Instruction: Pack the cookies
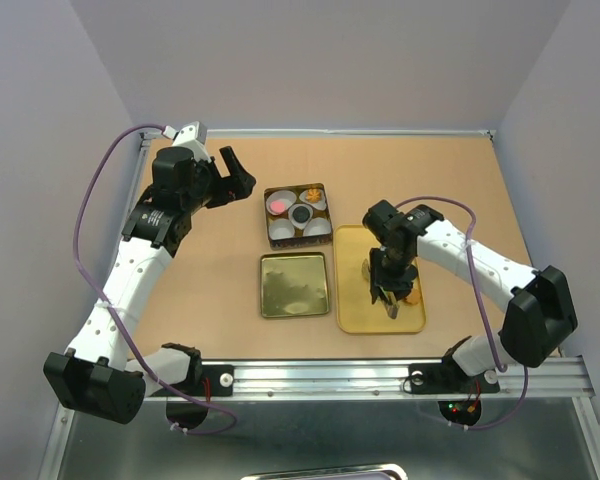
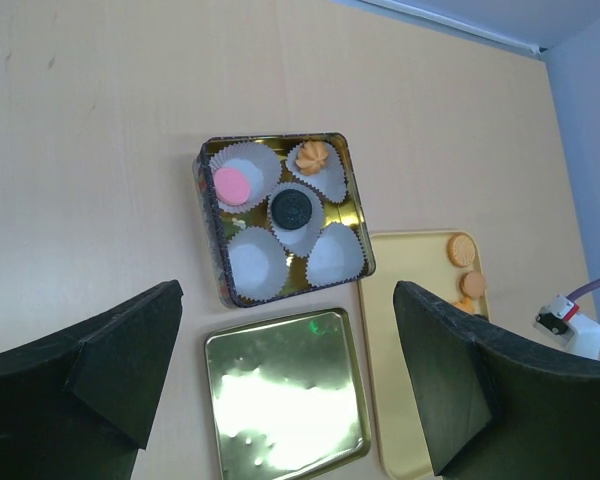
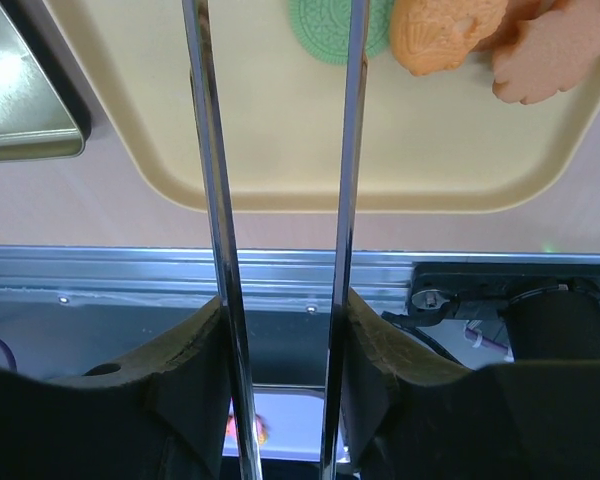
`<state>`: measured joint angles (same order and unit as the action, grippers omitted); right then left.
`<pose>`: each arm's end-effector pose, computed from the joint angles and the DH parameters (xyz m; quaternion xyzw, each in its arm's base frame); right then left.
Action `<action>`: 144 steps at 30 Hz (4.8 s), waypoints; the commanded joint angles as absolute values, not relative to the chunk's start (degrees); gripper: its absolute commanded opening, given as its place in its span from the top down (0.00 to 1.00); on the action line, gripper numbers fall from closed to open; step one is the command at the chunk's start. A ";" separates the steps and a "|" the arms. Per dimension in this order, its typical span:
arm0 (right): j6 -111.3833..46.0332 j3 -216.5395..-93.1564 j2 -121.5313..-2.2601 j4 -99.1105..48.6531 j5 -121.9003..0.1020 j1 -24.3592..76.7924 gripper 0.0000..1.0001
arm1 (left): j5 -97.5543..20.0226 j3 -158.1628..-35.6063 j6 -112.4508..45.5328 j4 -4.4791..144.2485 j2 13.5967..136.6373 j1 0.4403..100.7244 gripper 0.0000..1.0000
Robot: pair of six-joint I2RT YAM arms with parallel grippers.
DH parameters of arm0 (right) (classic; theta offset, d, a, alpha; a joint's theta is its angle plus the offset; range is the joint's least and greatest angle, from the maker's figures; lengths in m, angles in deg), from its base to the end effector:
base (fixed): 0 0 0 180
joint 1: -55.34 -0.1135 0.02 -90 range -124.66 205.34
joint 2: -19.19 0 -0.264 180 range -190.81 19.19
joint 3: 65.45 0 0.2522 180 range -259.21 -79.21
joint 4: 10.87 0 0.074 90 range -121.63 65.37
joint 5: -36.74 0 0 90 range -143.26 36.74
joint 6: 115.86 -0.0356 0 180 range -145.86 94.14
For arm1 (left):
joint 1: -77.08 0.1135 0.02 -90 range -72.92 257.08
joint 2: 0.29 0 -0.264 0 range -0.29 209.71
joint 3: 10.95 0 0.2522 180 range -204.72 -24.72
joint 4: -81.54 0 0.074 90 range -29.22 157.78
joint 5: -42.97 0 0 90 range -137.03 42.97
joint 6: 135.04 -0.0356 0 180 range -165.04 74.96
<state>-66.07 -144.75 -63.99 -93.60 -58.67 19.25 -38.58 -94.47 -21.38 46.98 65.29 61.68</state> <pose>0.1974 0.1481 0.2493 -0.0345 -0.9979 -0.0553 0.0059 0.2449 -0.0729 0.4003 -0.0137 0.8008 -0.2549 0.5418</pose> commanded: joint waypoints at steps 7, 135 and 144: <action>-64.53 -152.06 -67.02 -94.76 -59.15 18.96 0.65 | -38.33 -107.40 -17.71 48.27 68.78 61.35 0.01; -59.70 -192.42 -90.60 -86.85 -64.17 12.89 0.46 | -27.34 -126.40 24.67 83.51 75.56 66.54 0.01; -60.66 -182.67 -78.48 -91.33 -58.80 18.24 0.46 | -24.97 -115.79 18.95 82.37 71.88 66.62 0.01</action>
